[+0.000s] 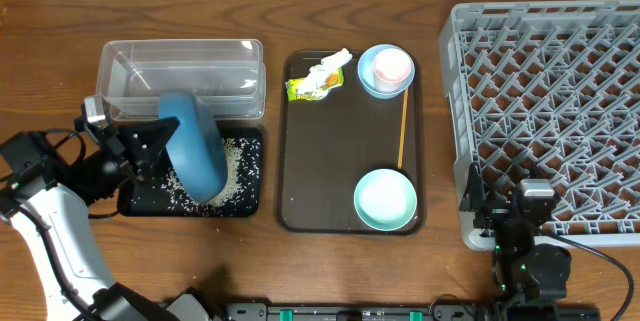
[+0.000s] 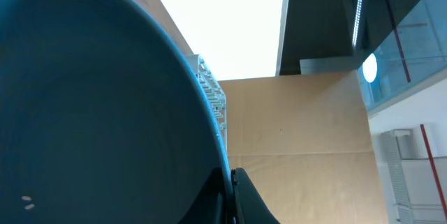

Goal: Sort waste into correct bins and load items into the dishwasher rack
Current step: 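Tilt the blue bowl with the left gripper to pour rice onto the black tray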

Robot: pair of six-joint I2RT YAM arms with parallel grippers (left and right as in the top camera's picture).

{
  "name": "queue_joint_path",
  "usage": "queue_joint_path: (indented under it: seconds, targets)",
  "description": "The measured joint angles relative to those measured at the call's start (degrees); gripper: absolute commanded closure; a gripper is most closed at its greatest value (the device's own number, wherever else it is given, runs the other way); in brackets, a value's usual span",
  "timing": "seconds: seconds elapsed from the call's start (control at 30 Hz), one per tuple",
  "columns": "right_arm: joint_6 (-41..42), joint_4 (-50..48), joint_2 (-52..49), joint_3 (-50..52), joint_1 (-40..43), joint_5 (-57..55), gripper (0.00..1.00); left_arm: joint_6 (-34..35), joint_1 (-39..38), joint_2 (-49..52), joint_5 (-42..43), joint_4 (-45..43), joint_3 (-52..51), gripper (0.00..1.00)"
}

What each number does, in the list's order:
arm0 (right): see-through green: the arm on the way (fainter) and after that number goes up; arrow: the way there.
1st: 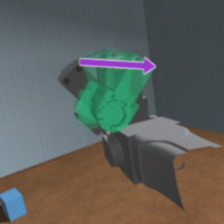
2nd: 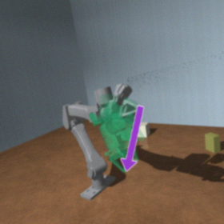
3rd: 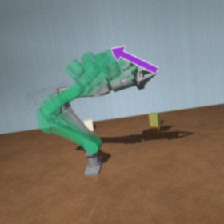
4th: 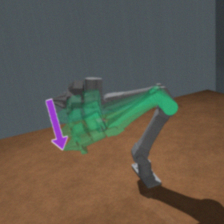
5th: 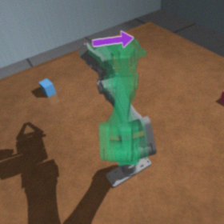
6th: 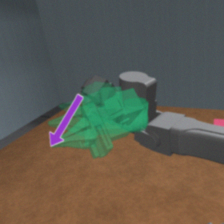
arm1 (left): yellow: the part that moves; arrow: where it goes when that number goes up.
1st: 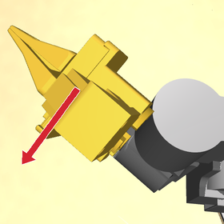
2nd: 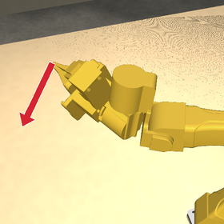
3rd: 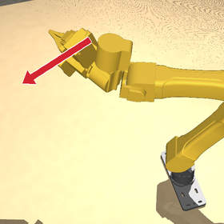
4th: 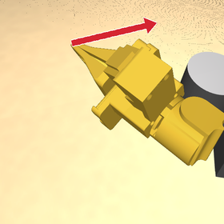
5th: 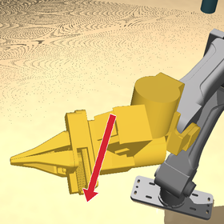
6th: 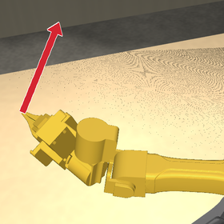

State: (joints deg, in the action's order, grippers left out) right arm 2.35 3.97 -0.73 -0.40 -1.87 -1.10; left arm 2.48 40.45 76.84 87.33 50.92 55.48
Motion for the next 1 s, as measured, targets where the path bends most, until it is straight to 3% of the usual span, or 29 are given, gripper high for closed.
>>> queue_joint_path:
  seconds: [0.47, 1.0]
  targets:
    - [0.0, 0.0, 0.0, 0.0, 0.0, 0.0, 0.01, 3.8, 0.2, 0.0, 0.8, -5.5, -0.5, 0.94]
    - [0.0, 0.0, 0.0, 0.0, 0.0, 0.0, 0.01, -0.8, 0.3, -0.9, 0.8, 4.0, -0.5, 0.94]
